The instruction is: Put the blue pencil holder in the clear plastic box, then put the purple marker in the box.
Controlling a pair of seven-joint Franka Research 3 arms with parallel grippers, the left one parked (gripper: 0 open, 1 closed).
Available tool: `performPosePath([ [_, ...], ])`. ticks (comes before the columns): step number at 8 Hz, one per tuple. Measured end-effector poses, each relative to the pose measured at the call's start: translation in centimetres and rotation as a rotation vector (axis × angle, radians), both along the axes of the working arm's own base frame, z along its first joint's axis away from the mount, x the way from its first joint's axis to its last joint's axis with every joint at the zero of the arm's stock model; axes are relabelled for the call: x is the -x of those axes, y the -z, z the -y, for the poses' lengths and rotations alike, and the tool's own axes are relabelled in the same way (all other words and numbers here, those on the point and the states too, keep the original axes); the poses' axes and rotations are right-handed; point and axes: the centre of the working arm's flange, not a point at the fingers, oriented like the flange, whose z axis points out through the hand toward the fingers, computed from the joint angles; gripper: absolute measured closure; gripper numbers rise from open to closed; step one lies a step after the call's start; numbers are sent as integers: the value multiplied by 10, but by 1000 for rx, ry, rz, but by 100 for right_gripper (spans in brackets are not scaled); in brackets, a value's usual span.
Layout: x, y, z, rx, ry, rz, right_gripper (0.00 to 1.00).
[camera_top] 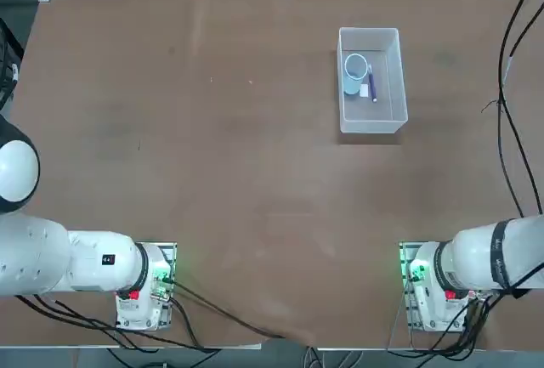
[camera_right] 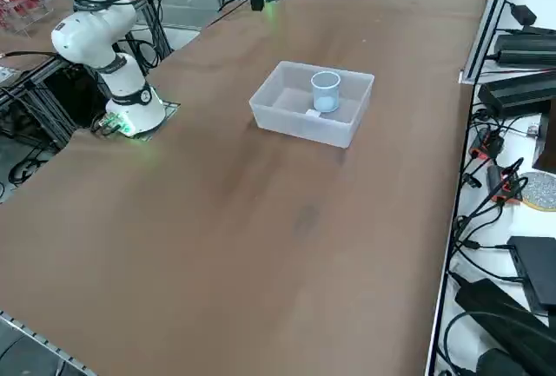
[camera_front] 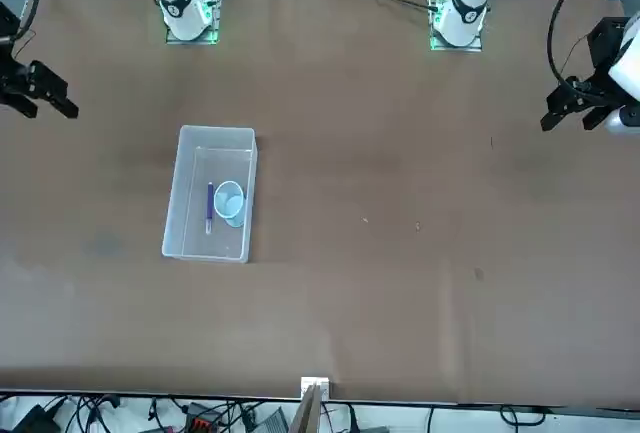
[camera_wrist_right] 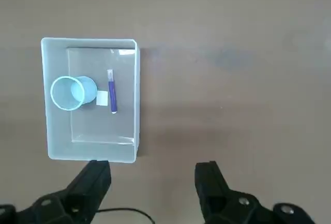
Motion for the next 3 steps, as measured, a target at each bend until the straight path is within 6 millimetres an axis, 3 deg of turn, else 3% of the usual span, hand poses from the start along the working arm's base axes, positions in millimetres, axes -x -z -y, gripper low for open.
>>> performPosePath([
  [3, 0, 0, -1, 0, -1, 0, 0],
])
